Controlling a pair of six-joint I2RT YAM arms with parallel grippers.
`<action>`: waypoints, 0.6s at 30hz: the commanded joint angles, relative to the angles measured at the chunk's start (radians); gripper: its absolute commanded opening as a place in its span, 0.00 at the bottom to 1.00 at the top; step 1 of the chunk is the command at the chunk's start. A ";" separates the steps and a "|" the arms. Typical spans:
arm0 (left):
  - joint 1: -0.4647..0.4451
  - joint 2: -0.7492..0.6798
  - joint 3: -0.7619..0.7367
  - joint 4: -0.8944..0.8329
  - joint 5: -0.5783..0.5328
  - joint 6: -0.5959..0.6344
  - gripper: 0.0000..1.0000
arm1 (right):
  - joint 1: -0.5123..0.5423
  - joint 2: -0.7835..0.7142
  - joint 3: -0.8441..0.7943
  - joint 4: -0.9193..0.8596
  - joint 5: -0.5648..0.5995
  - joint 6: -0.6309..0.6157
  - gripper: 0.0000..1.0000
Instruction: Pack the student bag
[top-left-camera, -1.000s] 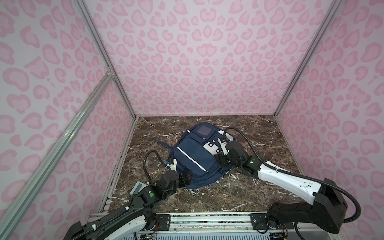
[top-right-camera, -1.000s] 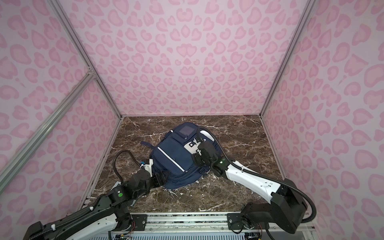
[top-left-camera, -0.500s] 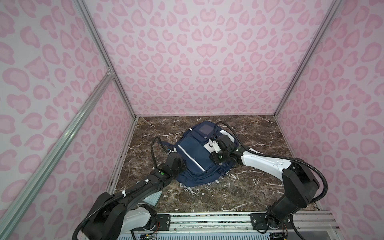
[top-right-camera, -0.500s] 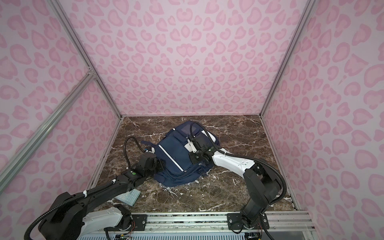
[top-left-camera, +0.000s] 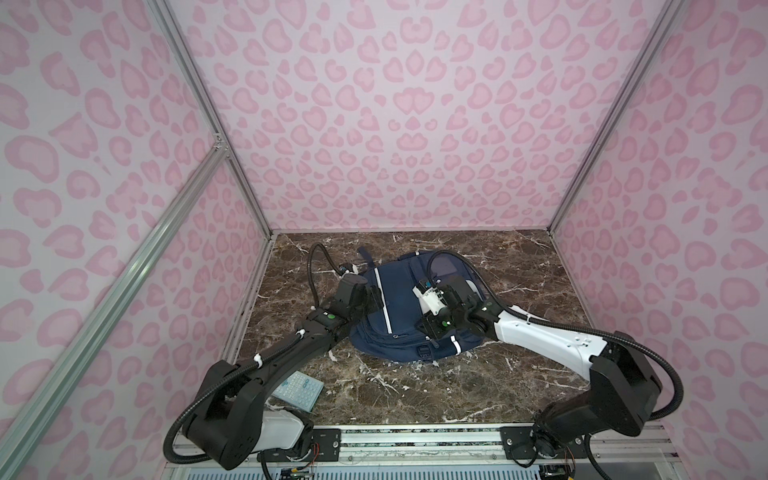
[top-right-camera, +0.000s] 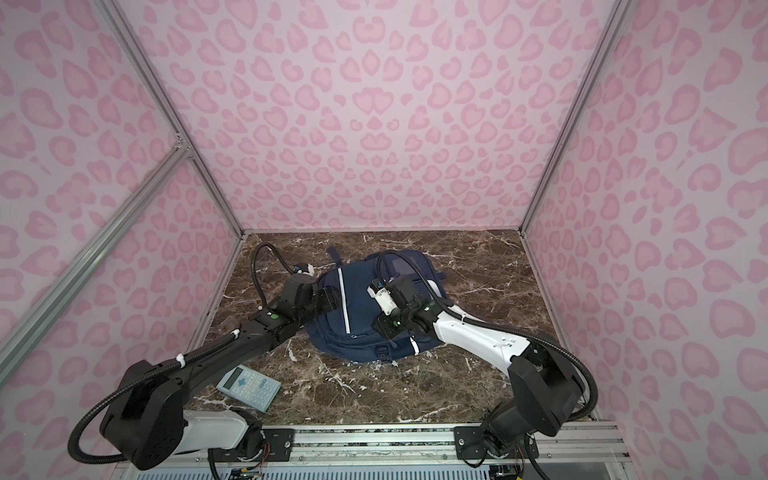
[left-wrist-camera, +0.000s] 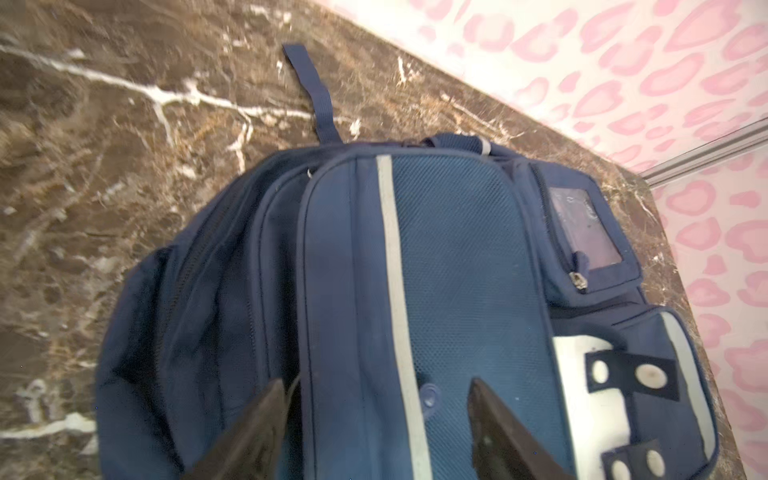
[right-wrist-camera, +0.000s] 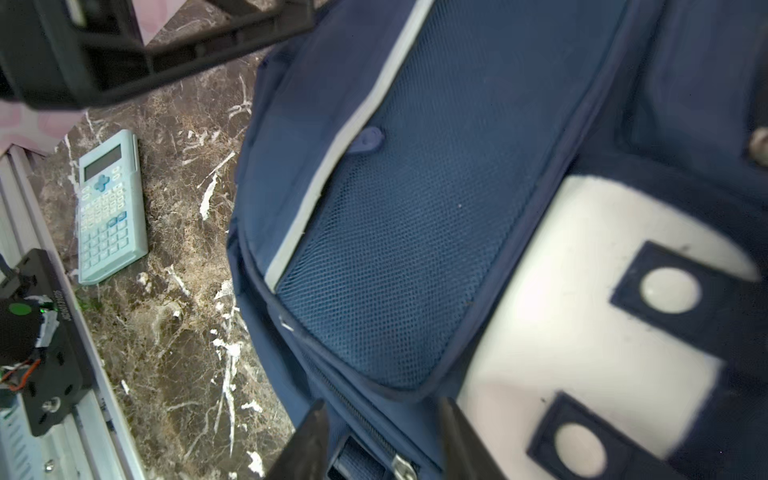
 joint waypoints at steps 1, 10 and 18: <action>-0.009 -0.096 -0.033 -0.066 -0.055 0.043 0.72 | 0.034 -0.046 -0.024 -0.016 0.254 -0.107 0.57; -0.096 -0.340 -0.329 0.115 0.265 -0.110 0.78 | 0.048 0.013 0.017 0.009 0.323 -0.461 0.75; -0.194 -0.344 -0.369 0.101 0.174 -0.155 0.95 | 0.090 0.094 0.045 -0.003 0.290 -0.616 0.71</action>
